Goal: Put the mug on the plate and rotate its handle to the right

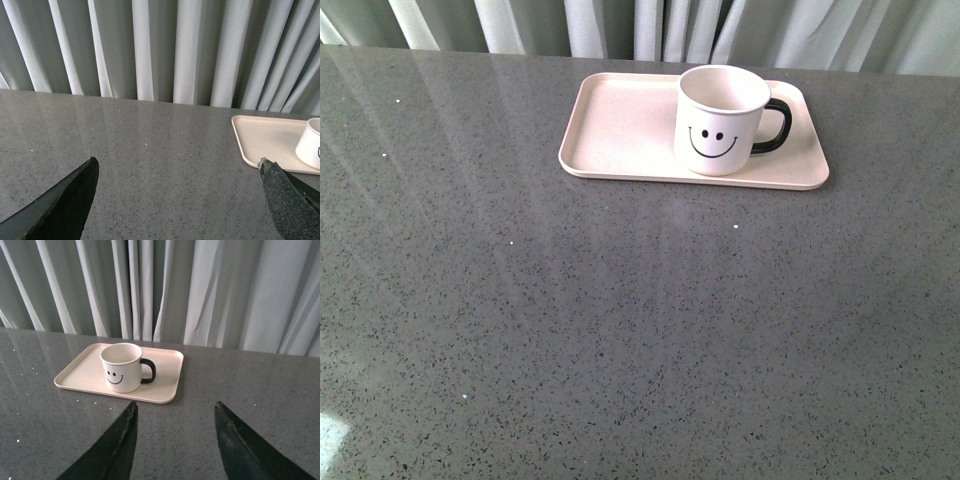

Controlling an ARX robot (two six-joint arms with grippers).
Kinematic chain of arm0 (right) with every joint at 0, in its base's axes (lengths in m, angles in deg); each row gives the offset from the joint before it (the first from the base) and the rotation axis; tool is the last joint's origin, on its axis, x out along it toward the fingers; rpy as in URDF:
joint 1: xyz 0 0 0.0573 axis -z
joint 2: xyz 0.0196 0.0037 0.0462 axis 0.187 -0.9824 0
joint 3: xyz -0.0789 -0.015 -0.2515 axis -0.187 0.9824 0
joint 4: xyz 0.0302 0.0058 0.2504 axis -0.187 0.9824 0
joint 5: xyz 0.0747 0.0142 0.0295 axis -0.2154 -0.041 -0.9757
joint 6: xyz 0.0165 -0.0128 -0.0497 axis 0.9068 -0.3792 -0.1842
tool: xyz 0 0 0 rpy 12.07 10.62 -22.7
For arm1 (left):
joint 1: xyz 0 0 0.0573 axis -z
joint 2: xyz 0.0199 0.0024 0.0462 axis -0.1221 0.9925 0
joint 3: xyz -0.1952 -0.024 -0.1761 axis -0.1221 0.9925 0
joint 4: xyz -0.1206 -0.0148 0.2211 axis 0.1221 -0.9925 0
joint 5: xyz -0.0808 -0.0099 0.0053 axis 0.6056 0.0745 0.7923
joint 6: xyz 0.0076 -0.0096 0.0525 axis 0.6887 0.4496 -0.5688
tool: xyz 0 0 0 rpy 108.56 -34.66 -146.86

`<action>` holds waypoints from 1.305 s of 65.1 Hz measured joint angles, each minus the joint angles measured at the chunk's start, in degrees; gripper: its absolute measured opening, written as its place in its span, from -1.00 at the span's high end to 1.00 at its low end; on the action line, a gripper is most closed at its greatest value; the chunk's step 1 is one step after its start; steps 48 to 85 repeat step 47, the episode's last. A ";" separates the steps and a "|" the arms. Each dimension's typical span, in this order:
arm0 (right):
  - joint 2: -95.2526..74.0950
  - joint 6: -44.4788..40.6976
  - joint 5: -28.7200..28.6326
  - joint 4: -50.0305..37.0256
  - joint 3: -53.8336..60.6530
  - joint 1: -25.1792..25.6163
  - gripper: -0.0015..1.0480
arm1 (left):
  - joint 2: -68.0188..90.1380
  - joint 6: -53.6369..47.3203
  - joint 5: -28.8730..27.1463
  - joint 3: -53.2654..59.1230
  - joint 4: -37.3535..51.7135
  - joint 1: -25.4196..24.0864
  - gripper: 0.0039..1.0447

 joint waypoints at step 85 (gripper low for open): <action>0.00 0.04 0.00 0.00 0.00 0.00 -0.82 | 0.00 0.00 0.00 0.00 -0.02 0.00 -0.83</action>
